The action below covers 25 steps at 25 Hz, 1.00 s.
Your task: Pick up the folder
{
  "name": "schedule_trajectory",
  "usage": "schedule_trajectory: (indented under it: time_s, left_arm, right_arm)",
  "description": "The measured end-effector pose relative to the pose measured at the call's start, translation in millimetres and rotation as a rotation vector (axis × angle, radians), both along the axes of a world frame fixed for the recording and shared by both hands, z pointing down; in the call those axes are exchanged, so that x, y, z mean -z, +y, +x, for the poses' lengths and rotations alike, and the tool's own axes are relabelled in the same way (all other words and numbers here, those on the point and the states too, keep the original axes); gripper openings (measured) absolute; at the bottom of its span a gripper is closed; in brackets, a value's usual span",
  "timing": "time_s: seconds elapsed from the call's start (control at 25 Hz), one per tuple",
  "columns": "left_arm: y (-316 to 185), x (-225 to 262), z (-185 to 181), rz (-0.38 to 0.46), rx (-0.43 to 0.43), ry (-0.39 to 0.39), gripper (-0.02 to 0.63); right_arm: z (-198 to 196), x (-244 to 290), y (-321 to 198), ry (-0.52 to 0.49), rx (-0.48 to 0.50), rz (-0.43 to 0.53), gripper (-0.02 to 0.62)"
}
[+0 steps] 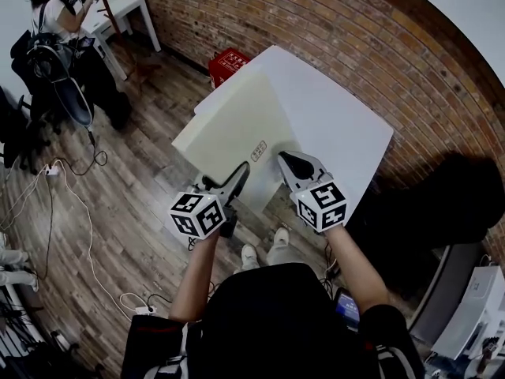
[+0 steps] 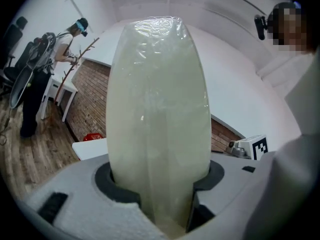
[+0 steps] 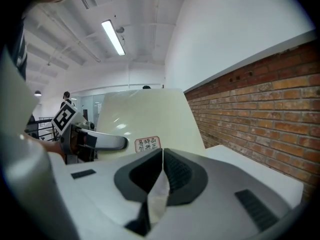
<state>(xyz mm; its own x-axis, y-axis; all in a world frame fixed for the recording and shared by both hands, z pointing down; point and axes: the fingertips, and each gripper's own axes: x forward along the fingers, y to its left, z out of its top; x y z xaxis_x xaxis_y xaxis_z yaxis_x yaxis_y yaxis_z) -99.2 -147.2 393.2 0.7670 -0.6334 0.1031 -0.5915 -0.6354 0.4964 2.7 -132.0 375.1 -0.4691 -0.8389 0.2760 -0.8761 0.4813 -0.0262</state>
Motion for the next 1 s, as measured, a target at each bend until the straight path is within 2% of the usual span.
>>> schedule_trajectory:
  time_s: [0.12, 0.28, 0.56, 1.0]
  left_arm:
    - [3, 15, 7, 0.065, -0.019, -0.047, 0.272]
    - [6, 32, 16, 0.117, -0.04, -0.054, 0.272]
    - [11, 47, 22, 0.159, -0.036, -0.069, 0.272]
    - [47, 76, 44, 0.216, 0.013, -0.102, 0.272]
  right_arm:
    - [2, 13, 2, -0.004, -0.008, 0.029, 0.032]
    - [3, 29, 4, -0.014, -0.017, 0.065, 0.032]
    - [11, 43, 14, -0.002, -0.02, 0.109, 0.032]
    - [40, 65, 46, -0.049, 0.011, 0.14, 0.032]
